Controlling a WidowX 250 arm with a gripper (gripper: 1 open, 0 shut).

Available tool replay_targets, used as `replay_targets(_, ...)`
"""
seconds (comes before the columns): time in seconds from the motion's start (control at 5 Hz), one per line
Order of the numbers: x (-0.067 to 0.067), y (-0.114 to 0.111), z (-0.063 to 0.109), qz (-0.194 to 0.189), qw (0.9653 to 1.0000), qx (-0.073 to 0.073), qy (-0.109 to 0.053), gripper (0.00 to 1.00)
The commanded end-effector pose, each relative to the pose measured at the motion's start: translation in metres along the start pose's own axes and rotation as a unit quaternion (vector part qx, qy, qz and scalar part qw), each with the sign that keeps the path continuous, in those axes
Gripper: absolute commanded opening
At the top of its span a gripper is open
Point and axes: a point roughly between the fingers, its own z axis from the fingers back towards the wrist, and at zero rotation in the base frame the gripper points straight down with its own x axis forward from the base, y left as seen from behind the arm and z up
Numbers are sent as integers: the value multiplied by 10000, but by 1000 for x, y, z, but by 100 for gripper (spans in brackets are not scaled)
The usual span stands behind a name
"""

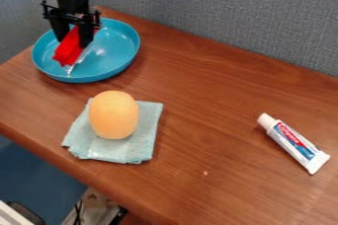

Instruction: Put the red object on the blue plate

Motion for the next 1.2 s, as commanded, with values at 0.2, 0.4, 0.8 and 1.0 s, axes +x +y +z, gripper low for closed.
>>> replay_targets(0.2, -1, 14, 13, 134, 9997, 125, -142, 0)
replay_targets(0.4, 0, 15, 11, 153, 9997, 117, -117, 0)
replay_targets(0.8, 0, 15, 11, 164, 9998, 86, -93, 0)
replay_targets(1.0, 0, 14, 13, 168, 9998, 69, -95, 0)
